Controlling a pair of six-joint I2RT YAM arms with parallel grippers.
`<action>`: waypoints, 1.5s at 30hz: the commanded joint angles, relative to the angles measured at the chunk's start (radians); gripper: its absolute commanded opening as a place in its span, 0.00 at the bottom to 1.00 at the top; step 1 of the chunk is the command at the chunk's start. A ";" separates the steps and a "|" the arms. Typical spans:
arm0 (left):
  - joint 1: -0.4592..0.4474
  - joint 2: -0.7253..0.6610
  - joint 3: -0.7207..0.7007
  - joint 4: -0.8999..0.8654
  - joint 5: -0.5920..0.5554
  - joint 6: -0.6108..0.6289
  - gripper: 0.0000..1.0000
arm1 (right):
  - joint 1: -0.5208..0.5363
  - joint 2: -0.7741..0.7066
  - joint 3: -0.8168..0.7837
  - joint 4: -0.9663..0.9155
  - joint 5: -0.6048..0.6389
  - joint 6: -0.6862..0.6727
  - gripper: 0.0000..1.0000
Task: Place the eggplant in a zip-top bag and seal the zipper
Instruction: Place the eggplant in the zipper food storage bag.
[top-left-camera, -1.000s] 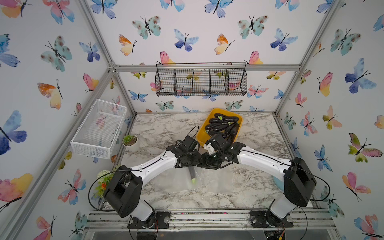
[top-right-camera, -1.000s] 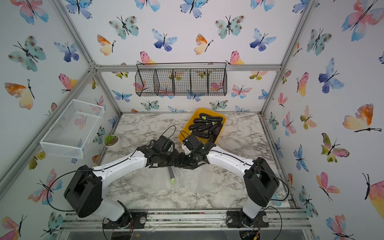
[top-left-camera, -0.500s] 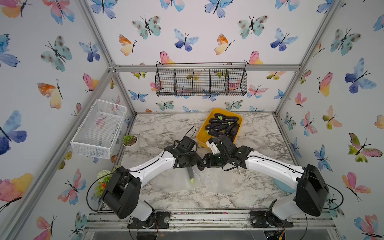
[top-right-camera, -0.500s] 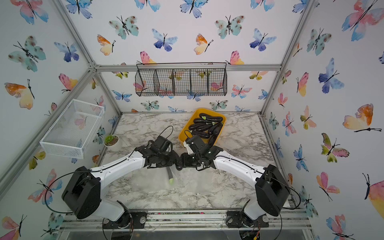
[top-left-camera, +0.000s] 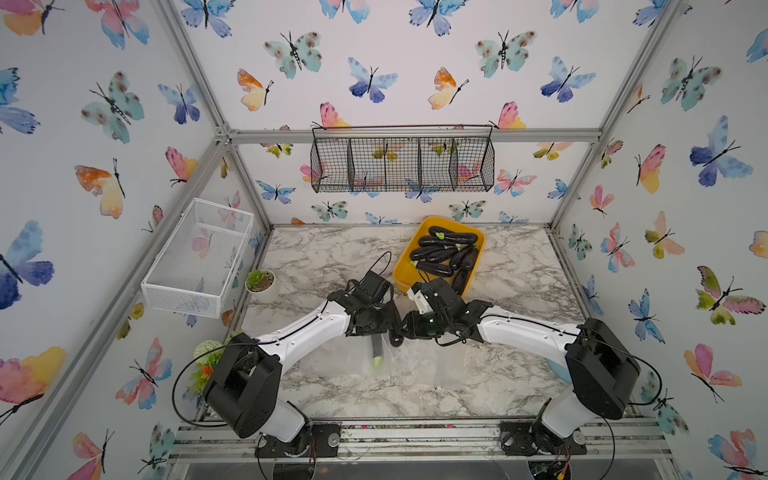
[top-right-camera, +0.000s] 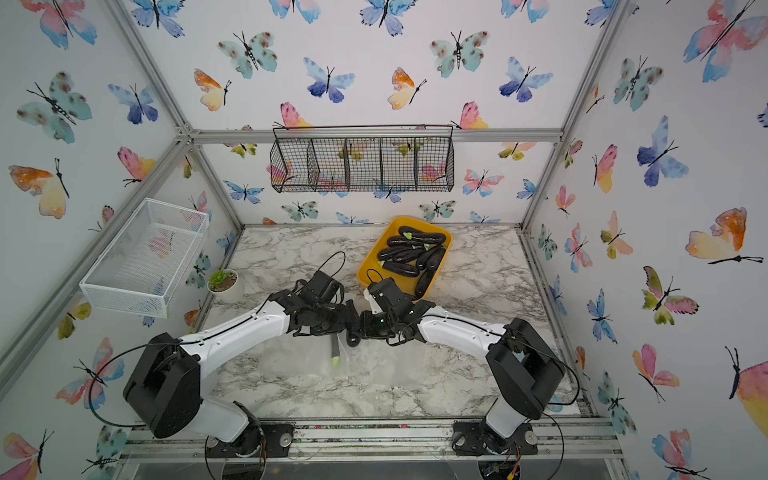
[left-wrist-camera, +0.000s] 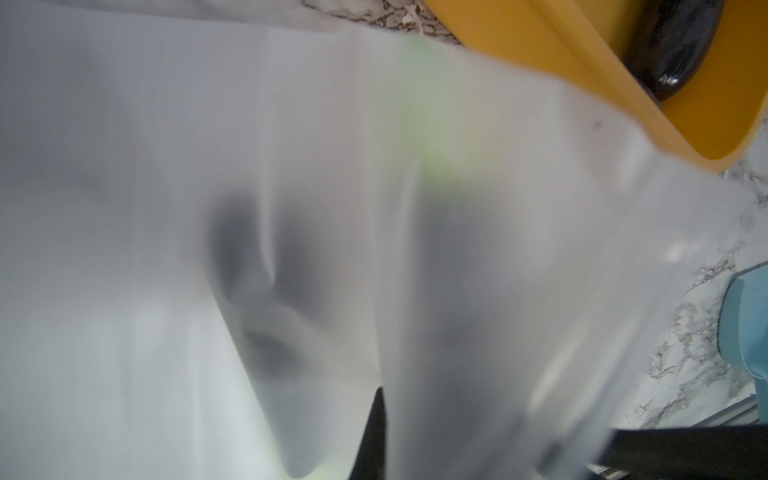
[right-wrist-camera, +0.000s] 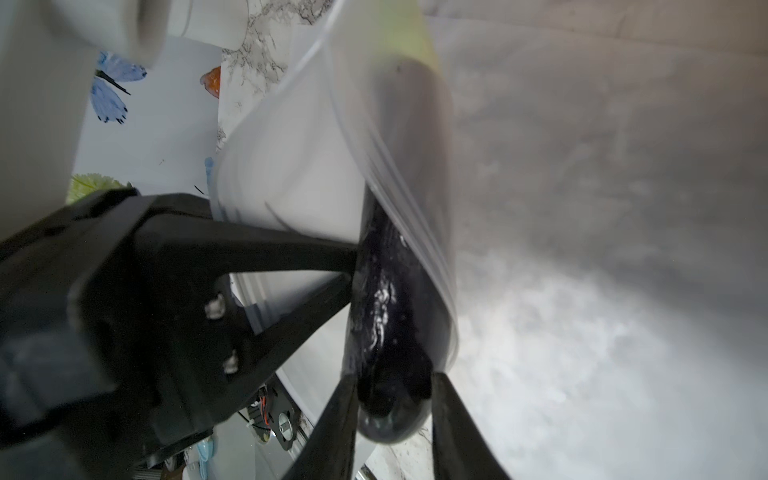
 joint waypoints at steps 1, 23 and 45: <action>-0.012 -0.035 0.035 -0.037 0.035 0.033 0.00 | 0.009 -0.007 -0.002 0.128 -0.011 0.047 0.35; 0.088 -0.093 0.056 -0.091 0.102 0.101 0.00 | 0.033 0.053 0.137 0.032 -0.047 -0.010 0.35; 0.144 -0.175 -0.005 -0.076 0.153 0.111 0.00 | 0.006 0.069 0.009 0.097 0.040 -0.089 0.33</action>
